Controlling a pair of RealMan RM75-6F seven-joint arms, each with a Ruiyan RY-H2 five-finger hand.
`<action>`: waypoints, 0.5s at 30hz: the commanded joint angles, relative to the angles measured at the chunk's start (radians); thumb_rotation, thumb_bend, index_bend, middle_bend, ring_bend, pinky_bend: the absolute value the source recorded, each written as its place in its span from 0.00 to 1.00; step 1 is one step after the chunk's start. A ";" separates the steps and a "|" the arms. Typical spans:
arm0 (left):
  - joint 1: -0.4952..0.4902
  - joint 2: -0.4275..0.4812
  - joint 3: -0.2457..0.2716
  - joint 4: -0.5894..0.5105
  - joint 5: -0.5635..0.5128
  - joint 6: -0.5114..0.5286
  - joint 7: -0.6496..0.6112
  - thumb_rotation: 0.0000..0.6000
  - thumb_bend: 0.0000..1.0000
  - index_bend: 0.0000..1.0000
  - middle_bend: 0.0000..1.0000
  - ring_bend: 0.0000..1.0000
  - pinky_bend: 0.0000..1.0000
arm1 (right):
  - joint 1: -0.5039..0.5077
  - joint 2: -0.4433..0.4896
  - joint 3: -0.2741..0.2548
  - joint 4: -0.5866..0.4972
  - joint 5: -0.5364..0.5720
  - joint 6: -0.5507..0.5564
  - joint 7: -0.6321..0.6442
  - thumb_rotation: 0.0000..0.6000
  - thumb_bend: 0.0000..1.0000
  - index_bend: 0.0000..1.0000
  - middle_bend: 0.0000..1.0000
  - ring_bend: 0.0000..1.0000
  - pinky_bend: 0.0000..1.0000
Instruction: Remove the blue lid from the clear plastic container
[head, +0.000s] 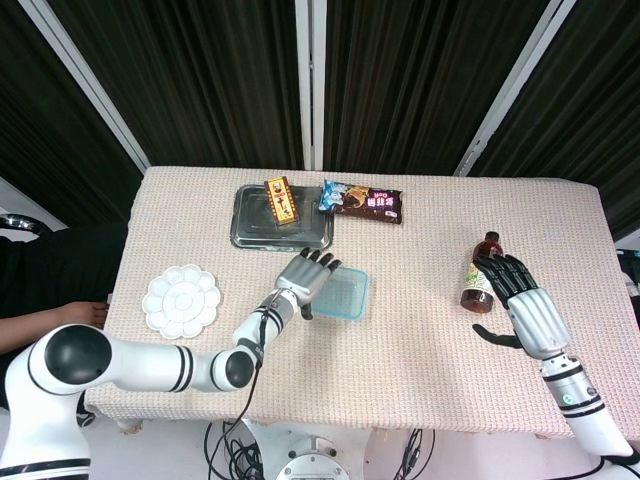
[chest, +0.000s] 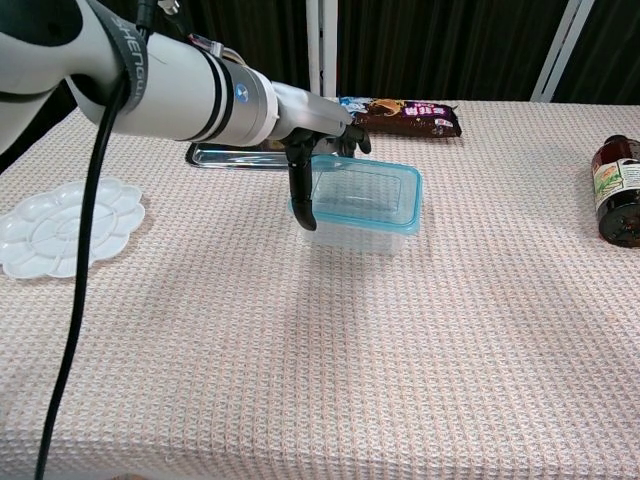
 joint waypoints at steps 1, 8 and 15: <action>-0.021 0.008 0.009 0.004 -0.032 -0.013 -0.001 1.00 0.00 0.00 0.00 0.00 0.05 | -0.004 0.000 -0.001 0.003 -0.002 0.003 0.005 1.00 0.09 0.00 0.07 0.00 0.00; -0.054 -0.002 0.030 0.029 -0.081 -0.028 -0.010 1.00 0.00 0.00 0.00 0.00 0.06 | -0.011 -0.002 -0.001 0.013 -0.004 0.007 0.014 1.00 0.09 0.00 0.07 0.00 0.00; -0.078 -0.017 0.043 0.069 -0.117 -0.051 -0.025 1.00 0.00 0.00 0.00 0.00 0.07 | -0.018 -0.005 -0.002 0.024 -0.005 0.008 0.021 1.00 0.10 0.00 0.07 0.00 0.00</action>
